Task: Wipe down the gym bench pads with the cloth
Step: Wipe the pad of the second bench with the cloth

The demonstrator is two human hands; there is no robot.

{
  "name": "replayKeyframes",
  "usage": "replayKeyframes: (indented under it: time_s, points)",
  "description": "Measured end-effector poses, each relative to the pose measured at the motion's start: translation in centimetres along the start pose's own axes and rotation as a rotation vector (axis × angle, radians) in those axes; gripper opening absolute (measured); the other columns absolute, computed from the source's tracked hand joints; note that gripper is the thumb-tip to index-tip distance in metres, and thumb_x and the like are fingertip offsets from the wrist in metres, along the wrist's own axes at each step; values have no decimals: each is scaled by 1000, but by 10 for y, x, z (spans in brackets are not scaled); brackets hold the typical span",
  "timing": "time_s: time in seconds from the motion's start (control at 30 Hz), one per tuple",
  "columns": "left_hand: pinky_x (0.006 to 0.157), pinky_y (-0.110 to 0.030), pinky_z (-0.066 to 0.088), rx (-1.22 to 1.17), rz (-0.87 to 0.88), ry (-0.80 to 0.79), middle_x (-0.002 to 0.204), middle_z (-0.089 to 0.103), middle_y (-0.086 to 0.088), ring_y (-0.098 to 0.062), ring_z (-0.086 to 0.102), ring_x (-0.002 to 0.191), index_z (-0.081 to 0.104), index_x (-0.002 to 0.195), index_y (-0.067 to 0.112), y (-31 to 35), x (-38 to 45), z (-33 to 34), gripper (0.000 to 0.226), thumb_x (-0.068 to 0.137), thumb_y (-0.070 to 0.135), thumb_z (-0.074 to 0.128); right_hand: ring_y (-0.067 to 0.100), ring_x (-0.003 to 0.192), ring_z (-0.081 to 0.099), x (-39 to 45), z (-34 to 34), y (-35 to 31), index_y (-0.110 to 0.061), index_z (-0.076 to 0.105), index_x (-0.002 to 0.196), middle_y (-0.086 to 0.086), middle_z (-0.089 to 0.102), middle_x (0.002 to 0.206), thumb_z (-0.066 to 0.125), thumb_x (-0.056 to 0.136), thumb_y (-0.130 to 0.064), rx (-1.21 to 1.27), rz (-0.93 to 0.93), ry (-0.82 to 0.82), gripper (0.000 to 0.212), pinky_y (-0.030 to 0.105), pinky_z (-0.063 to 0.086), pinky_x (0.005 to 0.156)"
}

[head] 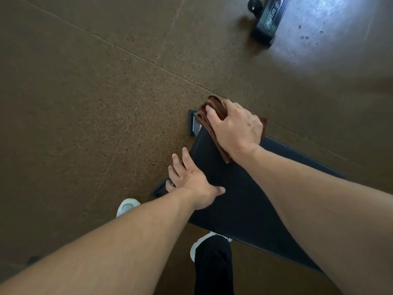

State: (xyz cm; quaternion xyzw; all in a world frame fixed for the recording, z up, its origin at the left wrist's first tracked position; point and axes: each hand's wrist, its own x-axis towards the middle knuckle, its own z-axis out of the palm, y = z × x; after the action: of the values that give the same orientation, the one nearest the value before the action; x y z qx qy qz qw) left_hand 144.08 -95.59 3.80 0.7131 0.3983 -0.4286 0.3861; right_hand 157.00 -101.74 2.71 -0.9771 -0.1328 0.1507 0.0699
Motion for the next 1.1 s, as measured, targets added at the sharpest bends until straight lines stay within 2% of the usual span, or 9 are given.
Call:
replayKeyframes:
  time_s: [0.07, 0.17, 0.33, 0.43, 0.53, 0.73, 0.93, 1.0, 1.1]
  points:
    - [125, -54, 5, 3, 11, 11, 166, -23, -5, -31, -10, 155, -31, 152, 28, -1, 0, 2, 143, 74, 44, 87, 21, 110, 65, -1, -2, 7, -35, 63, 128, -7, 69, 119, 35, 100, -69, 26, -55, -3, 52, 39, 42, 89]
    - [125, -54, 6, 5, 41, 20, 167, -20, -5, -31, -7, 155, -30, 152, 28, -4, -1, 1, 142, 73, 46, 87, 17, 111, 66, -8, -6, 34, -38, 58, 136, -11, 70, 123, 39, 101, -69, 76, -120, -2, 51, 36, 44, 86]
    - [124, -56, 11, 8, 86, 38, 167, -15, -3, -31, -2, 154, -26, 154, 26, -8, 0, 0, 138, 75, 46, 86, 22, 110, 66, -41, -12, 121, -33, 63, 134, -6, 73, 120, 42, 101, -65, 125, 65, 95, 50, 41, 49, 95]
    - [124, -57, 12, 6, 107, 52, 167, -15, -2, -31, -2, 155, -25, 154, 26, -9, 0, 2, 137, 75, 46, 86, 20, 127, 58, -60, -4, 146, -25, 64, 136, -2, 70, 129, 41, 104, -62, 125, 154, 178, 54, 41, 34, 116]
    - [124, -56, 12, -8, 108, 62, 167, -14, -1, -30, -1, 154, -23, 154, 26, -10, 3, 2, 138, 74, 45, 87, 17, 145, 43, -59, 7, 117, -27, 63, 136, -7, 64, 140, 40, 106, -56, 126, 221, 224, 48, 40, 15, 127]
    - [124, -55, 13, -48, 136, 86, 167, -8, 0, -30, 2, 154, -19, 156, 27, -10, 0, 3, 140, 70, 42, 91, 24, 152, 37, -47, 25, 60, -34, 56, 147, -4, 51, 157, 44, 107, -48, 85, -253, 213, 44, 50, 20, 126]
    - [124, -51, 18, -73, 135, 89, 164, 5, -2, -29, 14, 151, -16, 156, 31, -11, 0, 0, 141, 67, 43, 93, 25, 155, 31, -51, 15, 122, -29, 47, 155, -2, 41, 164, 43, 109, -40, -9, -511, 154, 47, 50, 25, 125]
    - [123, -51, 20, -74, 133, 91, 162, 7, -1, -28, 18, 149, -15, 156, 34, -13, 0, 1, 141, 65, 45, 93, 24, 154, 33, -59, 9, 158, -28, 45, 156, -1, 40, 164, 43, 108, -44, 16, -510, 156, 51, 49, 25, 125]
    - [122, -52, 22, -86, 137, 103, 162, 9, 2, -27, 21, 148, -12, 155, 37, -16, 3, 3, 140, 63, 47, 94, 25, 155, 30, -67, -2, 196, -30, 27, 163, 2, 31, 169, 49, 97, -68, 79, -255, 108, 79, 49, 17, 128]
